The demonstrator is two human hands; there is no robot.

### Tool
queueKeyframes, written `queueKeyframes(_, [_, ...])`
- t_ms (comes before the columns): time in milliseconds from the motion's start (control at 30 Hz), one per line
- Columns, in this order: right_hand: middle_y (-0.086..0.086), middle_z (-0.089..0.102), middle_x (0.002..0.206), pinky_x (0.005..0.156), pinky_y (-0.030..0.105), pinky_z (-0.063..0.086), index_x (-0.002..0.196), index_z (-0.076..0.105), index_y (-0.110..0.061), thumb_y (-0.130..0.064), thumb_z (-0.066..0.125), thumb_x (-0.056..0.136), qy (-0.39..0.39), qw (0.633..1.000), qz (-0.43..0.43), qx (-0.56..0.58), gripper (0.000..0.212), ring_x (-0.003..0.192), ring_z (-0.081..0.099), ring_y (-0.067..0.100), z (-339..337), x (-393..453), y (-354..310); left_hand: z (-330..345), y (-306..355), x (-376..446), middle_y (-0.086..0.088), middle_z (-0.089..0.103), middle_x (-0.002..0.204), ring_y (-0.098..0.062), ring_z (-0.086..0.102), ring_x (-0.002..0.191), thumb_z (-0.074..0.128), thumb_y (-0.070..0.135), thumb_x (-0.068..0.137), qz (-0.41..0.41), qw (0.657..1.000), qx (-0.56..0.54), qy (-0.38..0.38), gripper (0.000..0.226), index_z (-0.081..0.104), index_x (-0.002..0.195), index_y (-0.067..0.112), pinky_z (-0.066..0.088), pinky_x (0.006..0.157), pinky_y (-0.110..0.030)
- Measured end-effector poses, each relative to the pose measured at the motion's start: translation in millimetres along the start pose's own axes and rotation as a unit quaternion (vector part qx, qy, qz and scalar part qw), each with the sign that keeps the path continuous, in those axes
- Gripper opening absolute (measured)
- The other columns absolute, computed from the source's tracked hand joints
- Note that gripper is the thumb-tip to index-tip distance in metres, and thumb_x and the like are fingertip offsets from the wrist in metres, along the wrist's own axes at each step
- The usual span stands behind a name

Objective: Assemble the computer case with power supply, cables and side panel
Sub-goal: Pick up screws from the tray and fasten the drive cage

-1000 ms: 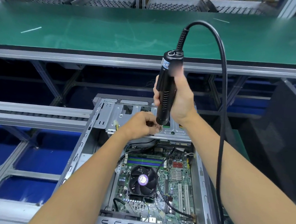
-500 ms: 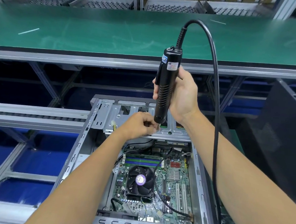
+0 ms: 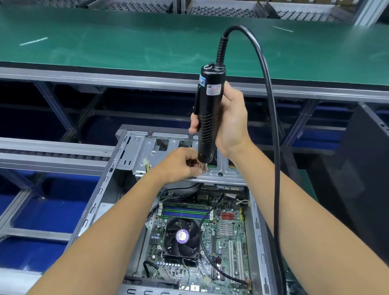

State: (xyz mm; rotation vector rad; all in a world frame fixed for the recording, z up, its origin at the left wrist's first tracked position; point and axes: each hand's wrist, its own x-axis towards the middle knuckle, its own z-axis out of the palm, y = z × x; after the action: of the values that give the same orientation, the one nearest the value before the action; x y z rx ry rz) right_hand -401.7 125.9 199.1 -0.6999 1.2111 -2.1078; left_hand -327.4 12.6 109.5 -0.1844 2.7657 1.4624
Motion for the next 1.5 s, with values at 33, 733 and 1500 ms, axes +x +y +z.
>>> queueKeyframes(33, [0.013, 0.056, 0.066, 0.054, 0.033, 0.047, 0.076, 0.064, -0.011, -0.055, 0.037, 0.092, 0.004, 1.000, 0.000, 0.003, 0.054, 0.056, 0.055, 0.026, 2, 1, 1, 0, 0, 0, 0.001, 0.052, 0.071, -0.012, 0.049, 0.062, 0.068, 0.002, 0.082, -0.002, 1.000, 0.000, 0.002, 0.007, 0.070, 0.086, -0.003, 0.042, 0.063, -0.026])
queueKeyframes(733, [-0.001, 0.048, 0.044, 0.048, 0.025, 0.044, 0.066, 0.049, -0.005, -0.006, 0.066, 0.077, 0.087, 0.955, -0.126, -0.254, 0.020, 0.038, 0.047, 0.018, 4, 2, 14, 0, -3, 1, -0.002, 0.052, 0.070, -0.012, 0.047, 0.062, 0.067, 0.005, 0.082, -0.008, 1.000, -0.007, -0.001, 0.016, 0.063, 0.086, -0.010, 0.040, 0.063, -0.023])
queueKeyframes(1500, [0.013, 0.046, 0.057, 0.049, 0.030, 0.043, 0.063, 0.051, -0.008, -0.030, 0.074, 0.080, 0.063, 0.978, -0.133, -0.149, 0.036, 0.040, 0.046, 0.025, -19, 4, 8, 3, -6, 0, -0.002, 0.062, 0.085, -0.025, 0.060, 0.077, 0.074, 0.009, 0.081, 0.018, 0.999, 0.011, 0.030, 0.020, 0.067, 0.069, 0.024, 0.048, 0.072, -0.033])
